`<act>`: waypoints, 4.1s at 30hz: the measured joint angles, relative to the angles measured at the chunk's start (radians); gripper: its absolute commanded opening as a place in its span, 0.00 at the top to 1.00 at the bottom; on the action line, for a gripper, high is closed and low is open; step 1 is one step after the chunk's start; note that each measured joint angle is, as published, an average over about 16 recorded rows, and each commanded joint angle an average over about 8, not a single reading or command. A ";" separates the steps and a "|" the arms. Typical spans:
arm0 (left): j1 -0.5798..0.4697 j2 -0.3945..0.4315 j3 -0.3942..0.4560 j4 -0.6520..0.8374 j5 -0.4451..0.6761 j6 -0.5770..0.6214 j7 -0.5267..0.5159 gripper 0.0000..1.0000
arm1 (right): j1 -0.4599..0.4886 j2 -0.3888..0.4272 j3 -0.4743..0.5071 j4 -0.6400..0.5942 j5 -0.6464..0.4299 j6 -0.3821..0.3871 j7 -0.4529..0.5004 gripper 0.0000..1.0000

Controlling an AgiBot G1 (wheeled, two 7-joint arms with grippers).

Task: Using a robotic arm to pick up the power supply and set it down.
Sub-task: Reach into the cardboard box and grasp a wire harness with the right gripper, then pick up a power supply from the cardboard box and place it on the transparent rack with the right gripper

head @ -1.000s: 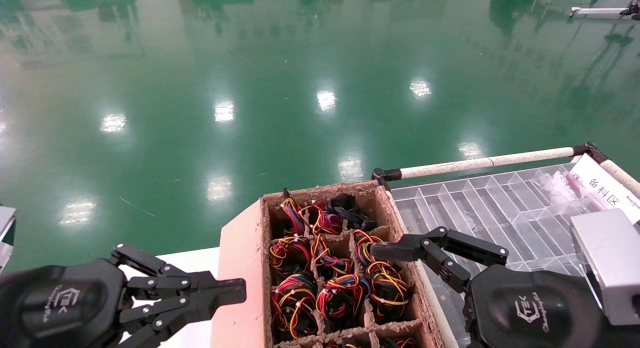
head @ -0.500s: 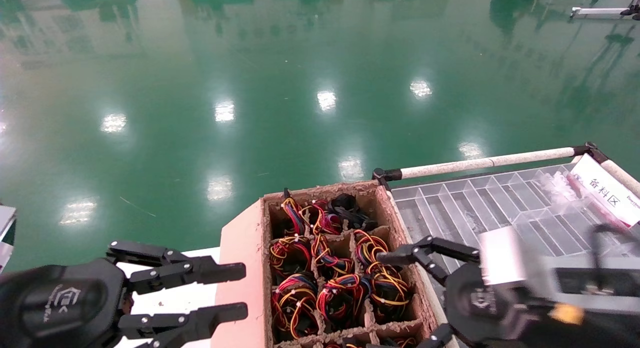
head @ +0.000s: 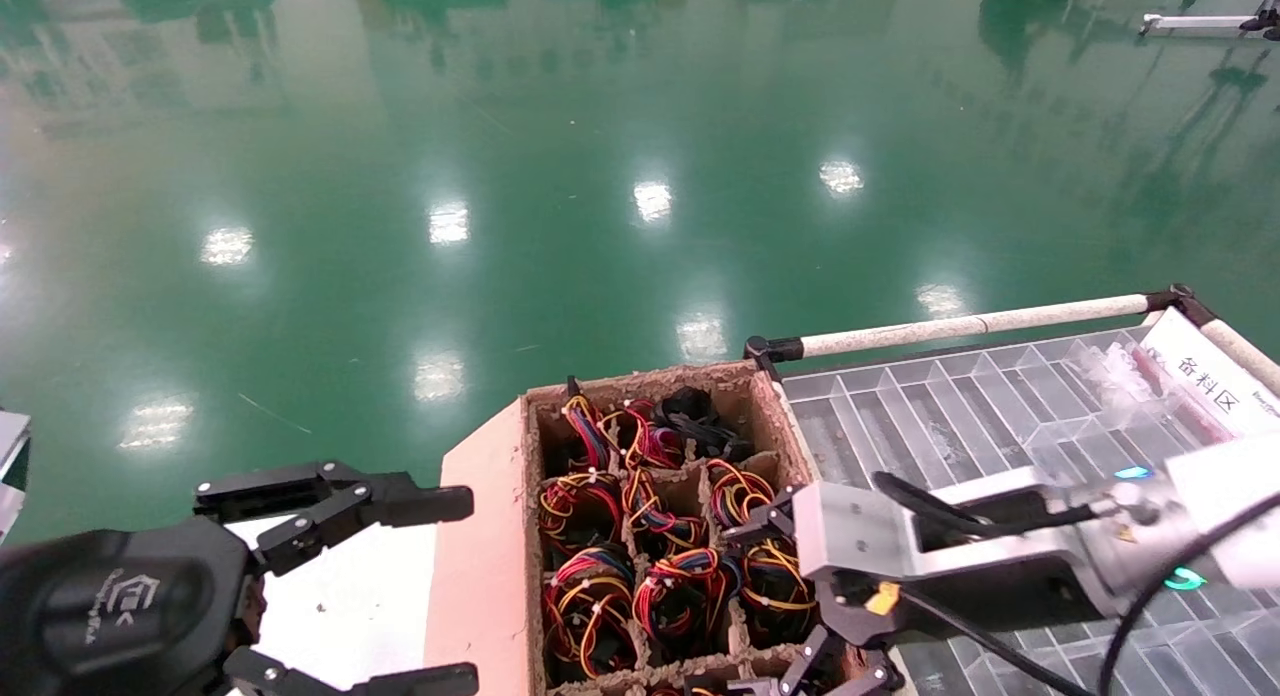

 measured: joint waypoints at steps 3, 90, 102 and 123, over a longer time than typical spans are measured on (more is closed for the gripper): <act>0.000 0.000 0.000 0.000 0.000 0.000 0.000 0.00 | 0.027 -0.039 -0.019 -0.047 -0.032 0.002 -0.024 1.00; 0.000 0.000 0.001 0.000 0.000 0.000 0.000 0.00 | 0.718 -0.101 -0.007 -0.822 -0.218 0.158 -0.458 1.00; 0.000 0.000 0.001 0.000 0.000 0.000 0.000 0.00 | 0.712 -0.147 -0.028 -0.983 -0.263 0.279 -0.557 1.00; 0.000 0.000 0.001 0.000 -0.001 0.000 0.000 0.00 | 0.634 -0.293 -0.043 -1.075 -0.284 0.404 -0.617 1.00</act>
